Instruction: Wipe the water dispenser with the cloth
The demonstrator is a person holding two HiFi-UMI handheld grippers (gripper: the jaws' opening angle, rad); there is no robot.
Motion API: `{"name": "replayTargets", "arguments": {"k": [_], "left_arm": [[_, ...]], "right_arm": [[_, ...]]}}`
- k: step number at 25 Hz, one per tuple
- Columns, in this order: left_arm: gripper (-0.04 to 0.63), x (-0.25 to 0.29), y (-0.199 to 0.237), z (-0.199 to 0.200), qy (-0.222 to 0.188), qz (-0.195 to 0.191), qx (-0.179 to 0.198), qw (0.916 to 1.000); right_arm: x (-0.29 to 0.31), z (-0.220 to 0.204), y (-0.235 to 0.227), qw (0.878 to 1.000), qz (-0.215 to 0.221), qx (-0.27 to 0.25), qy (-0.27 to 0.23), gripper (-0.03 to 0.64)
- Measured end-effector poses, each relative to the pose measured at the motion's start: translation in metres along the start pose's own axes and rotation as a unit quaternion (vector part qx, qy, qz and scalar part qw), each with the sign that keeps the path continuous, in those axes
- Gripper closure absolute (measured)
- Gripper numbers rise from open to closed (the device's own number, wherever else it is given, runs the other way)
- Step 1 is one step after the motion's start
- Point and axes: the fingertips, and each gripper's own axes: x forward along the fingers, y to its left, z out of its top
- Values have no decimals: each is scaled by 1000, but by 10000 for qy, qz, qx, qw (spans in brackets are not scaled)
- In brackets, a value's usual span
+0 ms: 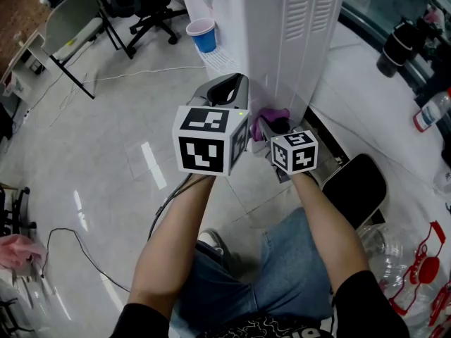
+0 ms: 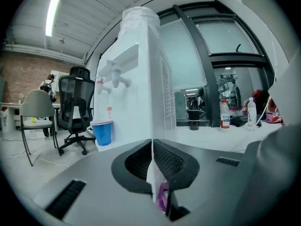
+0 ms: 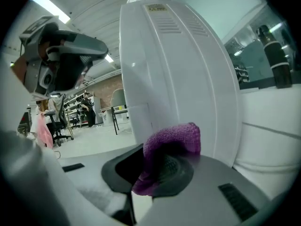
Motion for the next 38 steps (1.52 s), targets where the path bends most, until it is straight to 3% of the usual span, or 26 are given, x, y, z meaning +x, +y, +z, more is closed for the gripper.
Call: {"name": "replayTargets", "arguments": {"k": [8,17,25,38], "left_arm": [[563,2,4,-5,54,-18,57,10000],[563,13,3,-2,100,-77,215,9997],[563,3,10,59,360,-121,-1,9993],[563,-52,28,259,670,-234,-212,9973]], "right_arm": [[15,-58,-15,9972,-177,250,688,571],[-1,-31,-19,9978,-286,322,495,571],[-40,55,0,9980,-284,334,464,571],[-133,306,52,9981,-460,333,257,571]]}}
